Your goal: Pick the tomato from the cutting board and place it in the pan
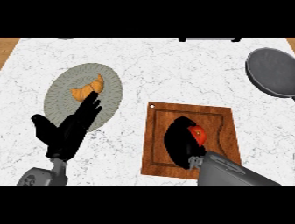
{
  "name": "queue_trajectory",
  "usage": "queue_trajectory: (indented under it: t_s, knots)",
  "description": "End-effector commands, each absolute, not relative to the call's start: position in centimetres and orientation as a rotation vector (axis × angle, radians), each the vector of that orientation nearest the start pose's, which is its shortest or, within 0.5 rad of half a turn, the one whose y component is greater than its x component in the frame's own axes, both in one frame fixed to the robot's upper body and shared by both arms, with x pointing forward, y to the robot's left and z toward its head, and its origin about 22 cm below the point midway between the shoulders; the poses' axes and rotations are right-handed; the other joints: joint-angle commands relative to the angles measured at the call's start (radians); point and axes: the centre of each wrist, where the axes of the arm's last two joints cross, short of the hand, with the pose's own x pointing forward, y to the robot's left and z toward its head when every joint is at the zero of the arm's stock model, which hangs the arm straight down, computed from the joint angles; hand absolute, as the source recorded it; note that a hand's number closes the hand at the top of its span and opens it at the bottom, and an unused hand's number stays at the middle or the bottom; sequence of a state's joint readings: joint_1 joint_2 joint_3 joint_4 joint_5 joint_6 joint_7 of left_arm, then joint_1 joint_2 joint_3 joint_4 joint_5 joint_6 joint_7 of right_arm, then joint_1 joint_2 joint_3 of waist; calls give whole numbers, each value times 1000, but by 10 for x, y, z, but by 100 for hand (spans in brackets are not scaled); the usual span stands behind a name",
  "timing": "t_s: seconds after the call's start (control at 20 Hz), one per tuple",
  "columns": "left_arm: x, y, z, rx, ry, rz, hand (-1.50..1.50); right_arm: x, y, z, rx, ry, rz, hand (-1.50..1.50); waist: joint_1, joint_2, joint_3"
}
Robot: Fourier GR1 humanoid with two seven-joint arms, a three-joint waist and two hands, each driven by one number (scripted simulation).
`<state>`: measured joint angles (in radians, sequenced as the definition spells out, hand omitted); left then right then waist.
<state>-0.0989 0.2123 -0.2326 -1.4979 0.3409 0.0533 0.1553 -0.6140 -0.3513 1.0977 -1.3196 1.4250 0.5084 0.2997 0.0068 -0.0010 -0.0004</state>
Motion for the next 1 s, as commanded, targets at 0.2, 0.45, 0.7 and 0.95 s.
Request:
queue_trajectory:
  t_s: [0.2, 0.45, 0.7, 0.95]
  knots:
    - [256, 229, 7, -196, -1360, -37, 0, 312, -117, 26, -1077, -823, 1600, 150, -72, 13, 11]
    - [249, 221, 1, -214, -1359, -67, 0, 334, -116, 34, -1039, -752, 1081, 150, -19, 10, 3]
    - [255, 228, 10, -243, -1357, -98, 0, 348, -112, 62, -1343, -971, 763, 150, 3, 5, 1]
    - [252, 228, 9, -202, -1360, -87, 0, 359, -107, 114, -1334, -1189, 487, 150, 0, 1, 1]
